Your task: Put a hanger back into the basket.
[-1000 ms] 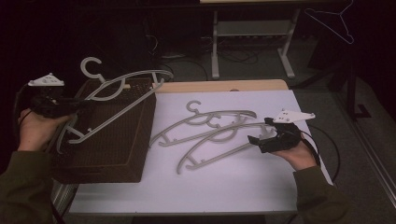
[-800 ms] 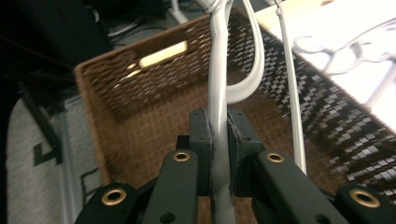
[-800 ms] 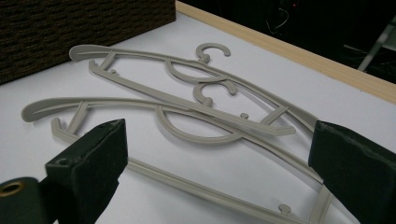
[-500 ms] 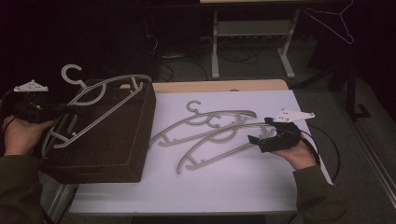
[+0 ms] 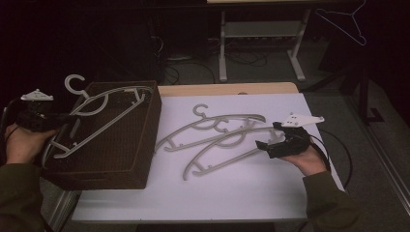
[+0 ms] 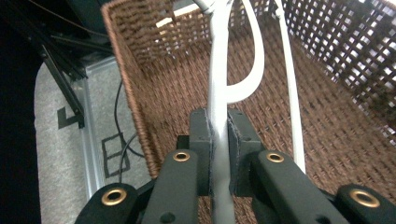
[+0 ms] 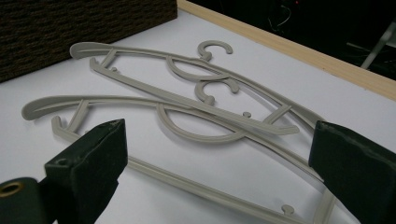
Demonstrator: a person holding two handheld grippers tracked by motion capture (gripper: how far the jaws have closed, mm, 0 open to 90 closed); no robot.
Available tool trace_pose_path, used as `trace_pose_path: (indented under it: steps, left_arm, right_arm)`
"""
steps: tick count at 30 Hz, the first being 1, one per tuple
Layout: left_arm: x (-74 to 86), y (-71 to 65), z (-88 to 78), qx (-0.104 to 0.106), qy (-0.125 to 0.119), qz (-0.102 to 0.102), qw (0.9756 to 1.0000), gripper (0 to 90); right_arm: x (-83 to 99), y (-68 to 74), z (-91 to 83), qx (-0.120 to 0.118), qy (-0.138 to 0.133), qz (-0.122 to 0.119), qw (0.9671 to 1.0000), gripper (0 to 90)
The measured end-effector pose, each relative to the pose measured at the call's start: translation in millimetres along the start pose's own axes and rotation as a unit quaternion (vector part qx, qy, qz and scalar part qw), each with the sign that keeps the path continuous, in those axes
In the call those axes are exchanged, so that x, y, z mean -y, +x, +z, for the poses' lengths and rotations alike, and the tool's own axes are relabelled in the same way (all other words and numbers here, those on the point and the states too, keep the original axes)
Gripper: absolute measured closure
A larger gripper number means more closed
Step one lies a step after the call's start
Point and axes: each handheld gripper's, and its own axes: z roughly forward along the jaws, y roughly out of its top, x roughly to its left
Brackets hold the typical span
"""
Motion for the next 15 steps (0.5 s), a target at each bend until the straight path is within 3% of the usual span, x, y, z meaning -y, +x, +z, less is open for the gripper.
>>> trace_pose_path:
  steps: [5,11,14,15]
  left_arm:
    - [2.1,-7.8,20.8,0.0,0.024,0.012,0.9996,82.1]
    - [7.1,-11.9,35.0,0.0,0.039,0.013,0.9992,81.9]
    - [10.4,-12.4,40.8,0.0,0.04,0.008,0.9992,81.8]
    - [12.6,-10.5,43.4,0.005,0.04,-0.005,0.9992,81.1]
  right_arm:
    - [0.1,0.1,0.0,-0.001,0.001,0.001,1.0,3.8]
    - [0.2,-0.2,-0.9,-0.002,0.001,0.004,1.0,3.7]
    - [0.2,-0.3,-0.9,-0.003,0.001,0.004,1.0,3.7]
    - [0.2,-0.1,-0.8,-0.002,0.001,0.003,1.0,3.8]
